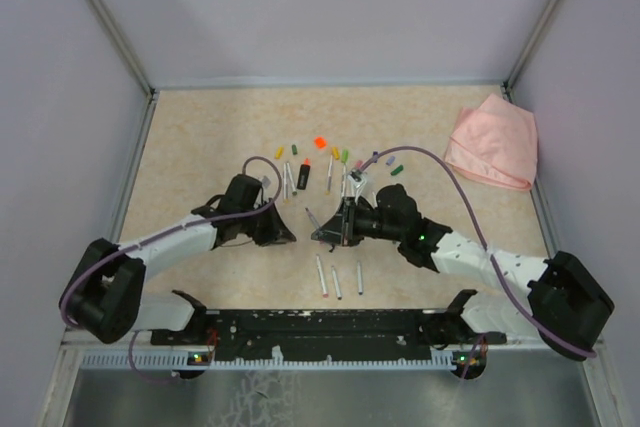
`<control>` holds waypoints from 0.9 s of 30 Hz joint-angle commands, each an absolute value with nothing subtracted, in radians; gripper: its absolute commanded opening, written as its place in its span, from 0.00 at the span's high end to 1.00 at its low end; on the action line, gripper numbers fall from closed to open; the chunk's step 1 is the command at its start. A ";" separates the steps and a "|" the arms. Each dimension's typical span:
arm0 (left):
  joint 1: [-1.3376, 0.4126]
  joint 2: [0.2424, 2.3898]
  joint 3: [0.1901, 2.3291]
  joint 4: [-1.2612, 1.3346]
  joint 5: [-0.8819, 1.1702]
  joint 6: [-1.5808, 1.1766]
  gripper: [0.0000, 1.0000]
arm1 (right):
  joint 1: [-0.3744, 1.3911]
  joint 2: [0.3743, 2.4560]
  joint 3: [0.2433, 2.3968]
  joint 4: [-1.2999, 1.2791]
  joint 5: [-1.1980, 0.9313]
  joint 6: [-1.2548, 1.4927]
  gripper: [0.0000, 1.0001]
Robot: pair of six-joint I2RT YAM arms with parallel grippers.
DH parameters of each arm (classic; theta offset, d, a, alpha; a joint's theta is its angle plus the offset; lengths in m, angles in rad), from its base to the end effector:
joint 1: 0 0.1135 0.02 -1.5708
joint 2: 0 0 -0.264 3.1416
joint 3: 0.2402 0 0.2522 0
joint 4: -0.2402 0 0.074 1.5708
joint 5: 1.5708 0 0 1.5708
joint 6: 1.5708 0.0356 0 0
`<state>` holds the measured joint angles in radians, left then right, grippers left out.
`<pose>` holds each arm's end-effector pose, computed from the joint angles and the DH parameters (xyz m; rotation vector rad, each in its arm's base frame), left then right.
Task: Open the pen caps
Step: Place the pen cap at the center of the board.
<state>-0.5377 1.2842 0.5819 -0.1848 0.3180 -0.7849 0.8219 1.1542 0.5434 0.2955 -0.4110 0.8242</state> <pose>0.1998 -0.1321 0.1707 -0.1762 2.6421 -0.9123 0.1595 0.1925 0.2305 -0.3205 2.1357 1.4388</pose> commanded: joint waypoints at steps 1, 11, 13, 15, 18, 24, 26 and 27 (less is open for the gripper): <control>-0.579 1.360 0.650 -0.160 0.282 -0.786 0.88 | 0.824 1.101 0.538 0.316 -0.379 0.833 1.00; -0.611 1.533 0.733 -0.169 0.256 -0.736 0.81 | 0.824 1.076 0.529 0.294 -0.353 0.833 1.00; -0.611 1.551 0.741 -0.177 0.256 -0.728 0.77 | 0.823 1.074 0.529 0.292 -0.349 0.833 1.00; -0.611 1.565 0.748 -0.180 0.255 -0.721 0.73 | 0.824 1.071 0.527 0.290 -0.346 0.833 1.00; -0.611 1.577 0.760 -0.187 0.254 -0.713 0.69 | 0.825 1.075 0.529 0.289 -0.343 0.833 1.00; -0.612 1.578 0.772 -0.209 0.234 -0.699 0.65 | 0.824 1.087 0.535 0.291 -0.344 0.831 1.00; -0.611 1.571 0.778 -0.219 0.225 -0.694 0.65 | 0.825 1.090 0.538 0.290 -0.347 0.829 1.00; -0.611 1.564 0.782 -0.227 0.219 -0.691 0.65 | 0.824 1.092 0.540 0.289 -0.347 0.828 1.00</control>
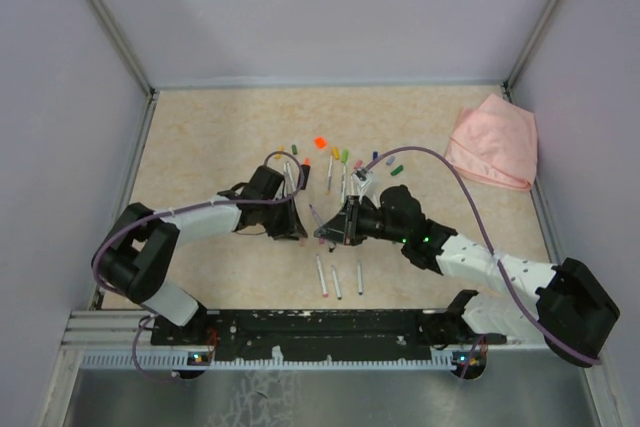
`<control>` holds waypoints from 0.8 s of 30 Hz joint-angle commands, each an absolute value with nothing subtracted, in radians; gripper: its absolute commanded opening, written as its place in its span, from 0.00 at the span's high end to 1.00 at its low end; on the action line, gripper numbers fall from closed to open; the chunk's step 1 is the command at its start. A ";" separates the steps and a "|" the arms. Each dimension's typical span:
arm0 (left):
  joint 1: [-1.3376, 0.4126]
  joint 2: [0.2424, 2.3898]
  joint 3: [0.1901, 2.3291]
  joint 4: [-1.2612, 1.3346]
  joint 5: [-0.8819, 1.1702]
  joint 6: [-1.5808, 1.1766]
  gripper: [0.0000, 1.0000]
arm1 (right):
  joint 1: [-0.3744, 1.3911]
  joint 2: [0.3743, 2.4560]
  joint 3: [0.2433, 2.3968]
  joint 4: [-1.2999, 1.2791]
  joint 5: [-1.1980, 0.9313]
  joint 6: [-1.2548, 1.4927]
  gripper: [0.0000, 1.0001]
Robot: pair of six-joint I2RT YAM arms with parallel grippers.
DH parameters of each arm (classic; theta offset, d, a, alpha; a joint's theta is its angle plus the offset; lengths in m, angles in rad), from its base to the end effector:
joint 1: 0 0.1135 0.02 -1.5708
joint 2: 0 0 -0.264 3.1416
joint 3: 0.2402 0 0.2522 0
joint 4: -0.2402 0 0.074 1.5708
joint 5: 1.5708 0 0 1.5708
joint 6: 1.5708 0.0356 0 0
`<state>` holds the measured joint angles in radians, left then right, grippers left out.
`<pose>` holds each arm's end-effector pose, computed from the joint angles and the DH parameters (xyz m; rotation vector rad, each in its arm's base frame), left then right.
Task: Open the pen caps
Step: Place the pen cap at the center of the board, then place the pen at the center of the board.
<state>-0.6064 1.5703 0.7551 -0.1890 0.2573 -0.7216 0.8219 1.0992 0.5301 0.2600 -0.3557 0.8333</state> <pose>0.2329 -0.1726 0.1489 -0.0548 2.7487 -0.7728 0.1550 0.1850 0.2346 -0.2666 2.1244 1.3999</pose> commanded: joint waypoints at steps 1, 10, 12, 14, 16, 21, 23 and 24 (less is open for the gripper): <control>-0.611 1.555 0.789 -0.237 0.213 -0.688 0.64 | 0.824 1.092 0.542 0.286 -0.348 0.825 1.00; -0.609 1.389 0.824 -0.318 0.082 -0.649 0.57 | 0.824 1.101 0.548 0.272 -0.366 0.818 1.00; -0.609 1.355 0.823 -0.339 0.038 -0.639 0.55 | 0.826 1.103 0.550 0.267 -0.369 0.818 1.00; -0.609 1.323 0.824 -0.366 -0.016 -0.639 0.52 | 0.833 1.104 0.553 0.260 -0.367 0.816 1.00; -0.607 1.290 0.825 -0.391 -0.072 -0.628 0.48 | 0.843 1.109 0.554 0.256 -0.366 0.816 1.00; -0.604 1.216 0.847 -0.442 -0.160 -0.587 0.37 | 0.886 1.130 0.555 0.256 -0.355 0.823 1.00; -0.604 1.185 0.861 -0.469 -0.210 -0.578 0.32 | 0.904 1.139 0.558 0.253 -0.345 0.825 1.00; -0.604 1.168 0.870 -0.485 -0.238 -0.576 0.29 | 0.915 1.145 0.562 0.247 -0.339 0.825 1.00</control>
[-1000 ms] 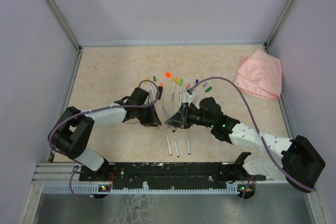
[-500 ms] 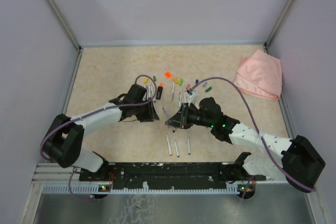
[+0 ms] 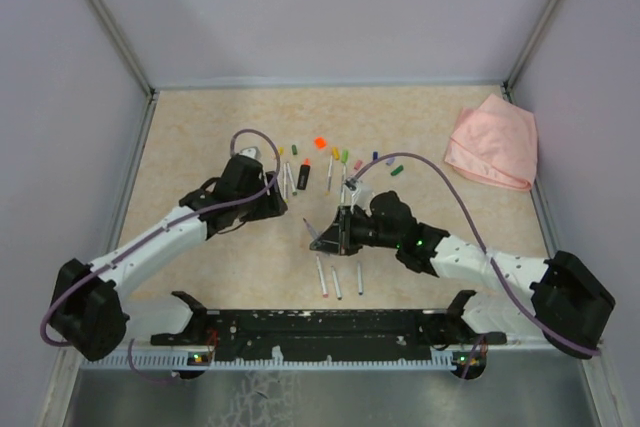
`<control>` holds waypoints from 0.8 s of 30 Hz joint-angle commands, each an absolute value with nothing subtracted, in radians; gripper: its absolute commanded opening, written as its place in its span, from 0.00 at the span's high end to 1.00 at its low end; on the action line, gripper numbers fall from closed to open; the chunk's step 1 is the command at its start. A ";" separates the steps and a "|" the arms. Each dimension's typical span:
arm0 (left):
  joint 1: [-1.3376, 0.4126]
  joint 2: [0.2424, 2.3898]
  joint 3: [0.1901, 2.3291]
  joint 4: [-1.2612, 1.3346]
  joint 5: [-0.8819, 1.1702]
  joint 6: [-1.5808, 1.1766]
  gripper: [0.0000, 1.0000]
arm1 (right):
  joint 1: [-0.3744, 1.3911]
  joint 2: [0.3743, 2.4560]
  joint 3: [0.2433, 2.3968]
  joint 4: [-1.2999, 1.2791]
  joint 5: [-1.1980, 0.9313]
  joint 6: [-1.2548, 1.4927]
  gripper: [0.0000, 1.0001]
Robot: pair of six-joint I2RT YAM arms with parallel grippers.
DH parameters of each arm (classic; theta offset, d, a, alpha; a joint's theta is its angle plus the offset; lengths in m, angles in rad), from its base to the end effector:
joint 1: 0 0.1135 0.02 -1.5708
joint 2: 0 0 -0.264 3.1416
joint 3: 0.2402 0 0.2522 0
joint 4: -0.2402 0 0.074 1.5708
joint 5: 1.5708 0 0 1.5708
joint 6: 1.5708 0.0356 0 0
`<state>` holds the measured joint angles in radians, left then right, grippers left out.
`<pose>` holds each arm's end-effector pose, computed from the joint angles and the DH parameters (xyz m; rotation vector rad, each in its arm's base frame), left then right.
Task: Open the pen caps
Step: Place the pen at the center of the board.
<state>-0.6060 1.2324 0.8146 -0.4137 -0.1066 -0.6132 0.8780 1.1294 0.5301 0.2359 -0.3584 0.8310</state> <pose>0.2112 -0.1417 0.2371 -0.0593 2.4421 -0.4350 0.1460 0.1955 0.2254 -0.3262 2.1915 1.4050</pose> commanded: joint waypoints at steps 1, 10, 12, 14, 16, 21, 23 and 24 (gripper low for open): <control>-0.603 1.147 0.878 -0.500 -0.267 -0.574 0.27 | 0.927 1.151 0.565 0.241 -0.332 0.824 1.00; -0.603 0.873 0.845 -0.481 -0.323 -0.538 0.16 | 1.052 1.265 0.609 0.202 -0.258 0.828 1.00; -0.603 0.828 0.826 -0.485 -0.314 -0.545 0.16 | 1.088 1.300 0.629 0.188 -0.236 0.829 1.00; -0.603 0.792 0.813 -0.512 -0.311 -0.555 0.15 | 1.116 1.335 0.659 0.168 -0.206 0.831 1.00; -0.604 0.765 0.808 -0.547 -0.312 -0.560 0.15 | 1.141 1.377 0.691 0.137 -0.173 0.834 1.00; -0.603 0.700 0.802 -0.606 -0.326 -0.547 0.15 | 1.184 1.472 0.769 0.052 -0.088 0.838 1.00; -0.603 0.676 0.797 -0.608 -0.327 -0.533 0.15 | 1.196 1.507 0.802 0.004 -0.038 0.834 1.00; -0.603 0.664 0.795 -0.607 -0.327 -0.526 0.15 | 1.202 1.528 0.822 -0.028 -0.016 0.831 1.00</control>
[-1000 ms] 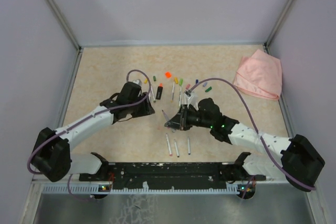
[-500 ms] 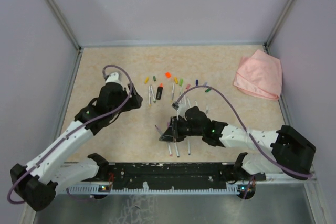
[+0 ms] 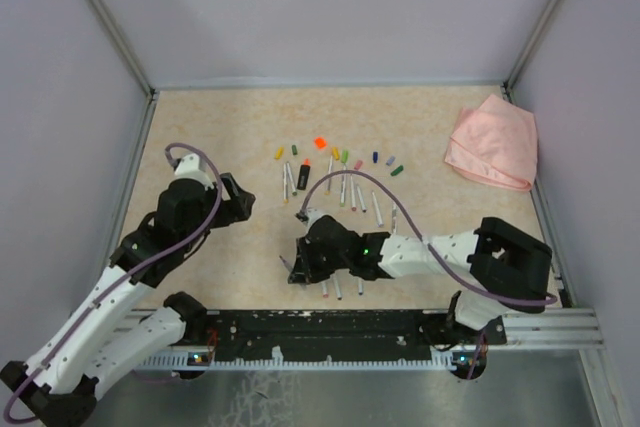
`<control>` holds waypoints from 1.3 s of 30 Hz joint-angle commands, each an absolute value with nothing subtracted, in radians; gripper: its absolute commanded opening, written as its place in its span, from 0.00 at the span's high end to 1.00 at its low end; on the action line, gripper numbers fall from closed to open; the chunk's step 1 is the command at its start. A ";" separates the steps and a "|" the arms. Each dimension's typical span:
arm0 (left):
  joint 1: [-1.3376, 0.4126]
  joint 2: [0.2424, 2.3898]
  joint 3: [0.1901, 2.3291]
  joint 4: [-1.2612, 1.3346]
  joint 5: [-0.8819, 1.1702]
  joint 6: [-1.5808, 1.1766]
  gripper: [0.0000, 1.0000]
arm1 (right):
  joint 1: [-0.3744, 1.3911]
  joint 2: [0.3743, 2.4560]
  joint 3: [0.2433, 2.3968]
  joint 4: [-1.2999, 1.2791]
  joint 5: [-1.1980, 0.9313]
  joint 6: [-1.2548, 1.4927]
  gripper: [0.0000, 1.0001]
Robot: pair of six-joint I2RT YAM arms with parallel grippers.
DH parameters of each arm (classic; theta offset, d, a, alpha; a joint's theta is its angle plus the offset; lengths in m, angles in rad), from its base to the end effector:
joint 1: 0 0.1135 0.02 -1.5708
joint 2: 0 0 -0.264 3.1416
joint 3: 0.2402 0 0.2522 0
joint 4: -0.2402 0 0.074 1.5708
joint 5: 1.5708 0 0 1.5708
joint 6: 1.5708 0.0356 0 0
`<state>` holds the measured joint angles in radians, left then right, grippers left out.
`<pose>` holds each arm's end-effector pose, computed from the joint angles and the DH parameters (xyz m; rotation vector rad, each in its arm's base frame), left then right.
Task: Open the pen caps
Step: Place the pen at the center of the board.
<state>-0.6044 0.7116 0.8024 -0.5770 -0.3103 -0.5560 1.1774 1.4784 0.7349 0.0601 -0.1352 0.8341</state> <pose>0.1329 -0.0786 0.3174 -0.1433 2.0515 -0.4085 0.1111 0.2801 0.1857 -0.5163 2.4979 1.1158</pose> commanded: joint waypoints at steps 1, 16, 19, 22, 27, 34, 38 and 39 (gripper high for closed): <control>-0.603 0.657 0.795 -0.607 -0.325 -0.520 0.15 | 1.210 1.547 0.844 -0.061 0.005 0.828 1.00; -0.604 0.638 0.819 -0.607 -0.332 -0.418 0.13 | 1.331 1.803 1.145 -0.463 0.238 0.798 0.95; -0.604 0.625 0.819 -0.618 -0.356 -0.411 0.13 | 1.340 1.833 1.171 -0.505 0.256 0.815 0.91; -0.603 0.605 0.819 -0.626 -0.374 -0.407 0.12 | 1.344 1.845 1.184 -0.533 0.267 0.831 0.84; -0.603 0.590 0.817 -0.626 -0.378 -0.399 0.11 | 1.344 1.850 1.181 -0.541 0.267 0.851 0.76; -0.603 0.586 0.822 -0.622 -0.375 -0.399 0.11 | 1.344 1.854 1.187 -0.545 0.264 0.849 0.72; -0.603 0.584 0.831 -0.627 -0.370 -0.399 0.11 | 1.344 1.844 1.207 -0.549 0.276 0.824 0.68; -0.603 0.583 0.833 -0.629 -0.370 -0.401 0.11 | 1.344 1.836 1.212 -0.549 0.284 0.815 0.67</control>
